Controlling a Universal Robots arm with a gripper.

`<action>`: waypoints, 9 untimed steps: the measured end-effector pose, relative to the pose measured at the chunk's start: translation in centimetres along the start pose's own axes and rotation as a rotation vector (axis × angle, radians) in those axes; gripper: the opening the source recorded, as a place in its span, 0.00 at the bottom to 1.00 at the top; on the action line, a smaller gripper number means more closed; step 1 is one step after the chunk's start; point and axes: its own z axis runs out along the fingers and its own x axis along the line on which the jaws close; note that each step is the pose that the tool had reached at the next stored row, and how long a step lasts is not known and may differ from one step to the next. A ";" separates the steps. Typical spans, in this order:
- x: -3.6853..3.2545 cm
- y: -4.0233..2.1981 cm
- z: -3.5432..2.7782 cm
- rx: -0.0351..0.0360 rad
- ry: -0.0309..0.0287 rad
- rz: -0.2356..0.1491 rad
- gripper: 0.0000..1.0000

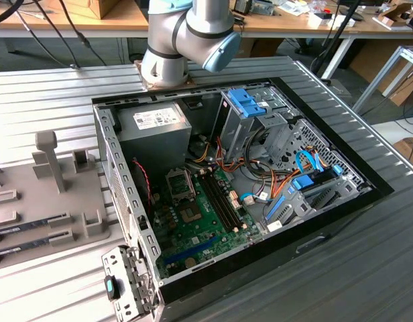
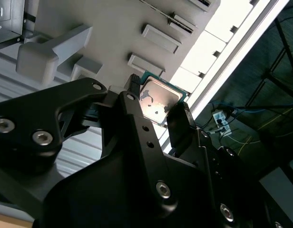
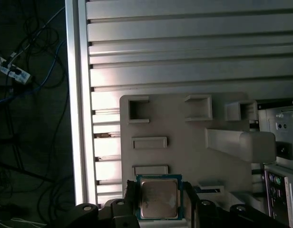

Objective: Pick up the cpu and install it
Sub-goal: 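Pick up the cpu and move it towards the insertion slot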

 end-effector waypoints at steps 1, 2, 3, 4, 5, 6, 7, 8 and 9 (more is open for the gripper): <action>0.00 0.00 -0.04 0.0000 0.0000 0.000 0.47; -0.01 0.00 -0.12 0.0000 -0.0001 0.000 0.47; -0.01 0.00 -0.19 0.0000 0.0000 0.000 0.47; -0.01 0.01 -0.23 0.0000 -0.0001 0.000 0.47; -0.01 0.01 -0.29 0.0000 0.0000 0.000 0.47; -0.01 0.01 -0.34 0.0000 0.0000 0.000 0.47; -0.01 0.01 -0.39 0.0000 0.0000 0.000 0.47; -0.01 0.01 -0.45 0.0001 0.0000 0.000 0.47; -0.02 0.02 -0.57 0.0000 0.0000 0.000 0.47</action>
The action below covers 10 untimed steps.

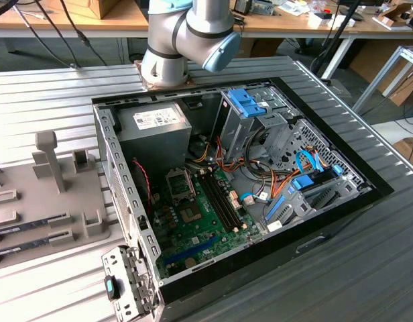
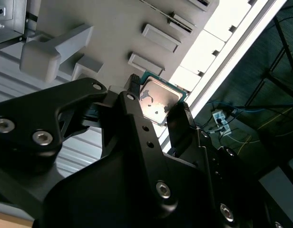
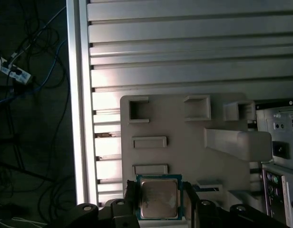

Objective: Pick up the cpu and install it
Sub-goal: 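Pick up the cpu and move it towards the insertion slot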

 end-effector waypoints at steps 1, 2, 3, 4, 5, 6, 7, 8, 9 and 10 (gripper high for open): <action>0.00 0.00 -0.06 0.0000 0.0000 0.000 0.47; 0.00 0.01 -0.18 0.0000 0.0000 0.000 0.47; 0.00 0.01 -0.25 0.0000 0.0000 0.000 0.47; -0.01 0.01 -0.31 -0.0001 -0.0001 0.000 0.47; -0.01 0.01 -0.38 0.0000 0.0000 0.000 0.47; -0.01 0.02 -0.43 0.0000 0.0000 0.000 0.47; -0.01 0.02 -0.48 0.0000 0.0000 0.000 0.47; -0.01 0.02 -0.52 0.0000 0.0000 0.000 0.47; -0.01 0.02 -0.58 0.0000 0.0000 0.000 0.47; -0.02 0.02 -0.65 0.0000 0.0000 0.000 0.47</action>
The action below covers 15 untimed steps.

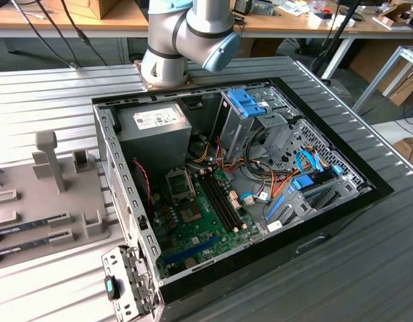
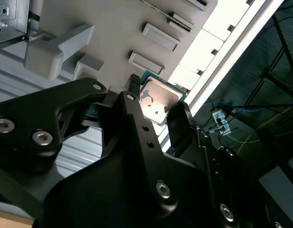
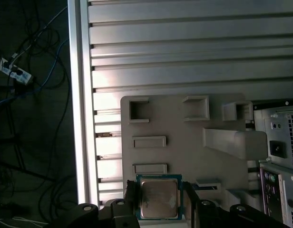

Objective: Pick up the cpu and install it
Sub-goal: 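Pick up the cpu and move it towards the insertion slot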

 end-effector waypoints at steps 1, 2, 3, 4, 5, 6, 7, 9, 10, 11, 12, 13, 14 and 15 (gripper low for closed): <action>0.00 0.00 -0.05 0.0000 0.0000 0.000 0.47; 0.00 0.00 -0.15 0.0000 0.0000 0.000 0.47; 0.00 0.00 -0.20 0.0000 0.0000 0.000 0.47; -0.01 0.01 -0.24 0.0000 0.0000 0.000 0.47; -0.01 0.01 -0.35 0.0000 0.0001 0.000 0.47; -0.01 0.01 -0.40 0.0001 0.0001 0.000 0.47; -0.01 0.01 -0.46 0.0000 0.0001 0.000 0.47; -0.02 0.02 -0.61 0.0000 0.0000 0.000 0.47; -0.02 0.02 -0.69 0.0001 0.0001 0.000 0.47; -0.02 0.03 -0.79 0.0000 0.0000 0.000 0.47; -0.02 0.03 -0.91 0.0000 0.0000 0.000 0.47; -0.03 0.03 -1.06 0.0000 0.0000 0.000 0.47; -0.03 0.04 -1.16 0.0000 -0.0001 0.000 0.47; -0.03 0.04 -1.24 0.0000 0.0000 0.000 0.47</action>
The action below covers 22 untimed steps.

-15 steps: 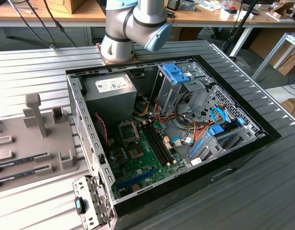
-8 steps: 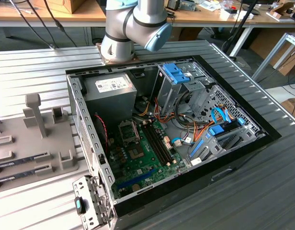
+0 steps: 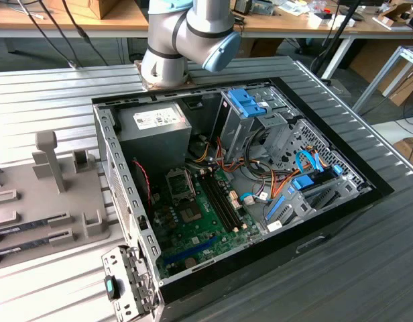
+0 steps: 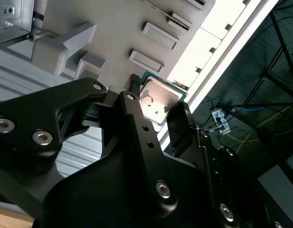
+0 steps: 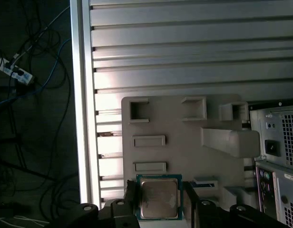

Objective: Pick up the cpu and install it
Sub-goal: 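Pick up the cpu and move it towards the insertion slot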

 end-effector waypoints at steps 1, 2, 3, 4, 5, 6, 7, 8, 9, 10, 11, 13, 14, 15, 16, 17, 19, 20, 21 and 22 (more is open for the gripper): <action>0.00 0.00 -0.06 0.0000 0.0001 0.000 0.47; 0.00 0.00 -0.12 0.0000 0.0000 0.000 0.47; 0.00 0.00 -0.16 -0.0001 -0.0001 0.000 0.47; 0.00 0.01 -0.25 -0.0001 0.0000 0.000 0.47; -0.01 0.01 -0.37 0.0000 0.0001 0.000 0.47; -0.02 0.02 -0.60 0.0000 0.0001 0.000 0.47; -0.02 0.03 -0.84 0.0000 0.0000 0.000 0.47; -0.03 0.04 -1.11 0.0000 0.0001 0.000 0.47; -0.03 0.04 -1.22 -0.0001 0.0000 0.000 0.47; -0.03 0.04 -1.31 0.0000 0.0000 0.000 0.47; -0.04 0.05 -1.41 0.0000 0.0000 0.000 0.47; -0.04 0.05 -1.58 -0.0001 0.0000 0.000 0.47; -0.04 0.06 -1.65 0.0000 0.0000 0.000 0.47; -0.04 0.06 -1.73 0.0000 0.0001 0.000 0.47; -0.05 0.06 -1.83 0.0000 0.0000 0.000 0.47; -0.05 0.06 -1.89 0.0000 0.0000 0.000 0.47; -0.05 0.07 -2.11 0.0000 0.0001 0.000 0.47; -0.05 0.07 -2.17 0.0000 0.0000 0.000 0.47; -0.06 0.07 -2.23 0.0000 0.0000 0.000 0.47; -0.06 0.08 -2.33 -0.0001 0.0000 0.000 0.47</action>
